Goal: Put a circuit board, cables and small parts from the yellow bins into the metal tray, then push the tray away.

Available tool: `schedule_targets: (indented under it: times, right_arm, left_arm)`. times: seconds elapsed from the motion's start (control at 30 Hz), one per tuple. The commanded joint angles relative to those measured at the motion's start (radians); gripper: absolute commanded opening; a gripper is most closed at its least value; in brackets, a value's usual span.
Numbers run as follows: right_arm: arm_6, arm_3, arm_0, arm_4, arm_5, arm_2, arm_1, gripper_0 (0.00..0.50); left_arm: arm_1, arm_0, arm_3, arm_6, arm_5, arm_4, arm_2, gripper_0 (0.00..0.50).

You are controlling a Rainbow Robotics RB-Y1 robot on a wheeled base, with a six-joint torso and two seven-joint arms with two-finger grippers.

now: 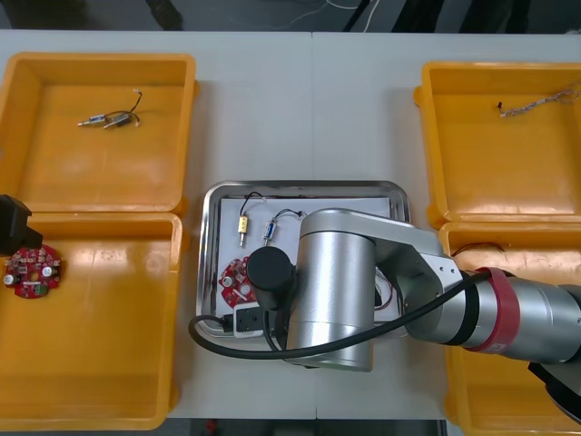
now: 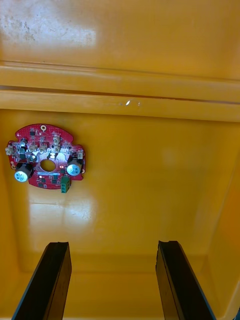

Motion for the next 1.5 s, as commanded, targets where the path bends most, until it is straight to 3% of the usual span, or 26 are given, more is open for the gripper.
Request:
schedule_targets:
  times: [0.03,0.73,1.07,1.5]
  right_arm:
    - [-0.007,-0.016,0.001,0.043,-0.011,0.021,0.034,0.5]
    - [-0.001,-0.002,0.087,0.17,-0.021,0.064,0.049,0.5]
    - [-0.004,0.067,0.096,0.215,-0.032,0.064,0.103,0.5]
    - [0.002,0.071,0.107,0.242,-0.058,0.074,0.085,0.5]
  left_arm:
    - [0.046,0.023,-0.03,-0.078,0.007,0.001,0.031,0.5]
    - [0.046,0.023,-0.03,-0.078,0.007,0.001,0.031,0.5]
    - [0.046,0.023,-0.03,-0.078,0.007,0.001,0.031,0.5]
    - [0.046,0.023,-0.03,-0.078,0.007,0.001,0.031,0.5]
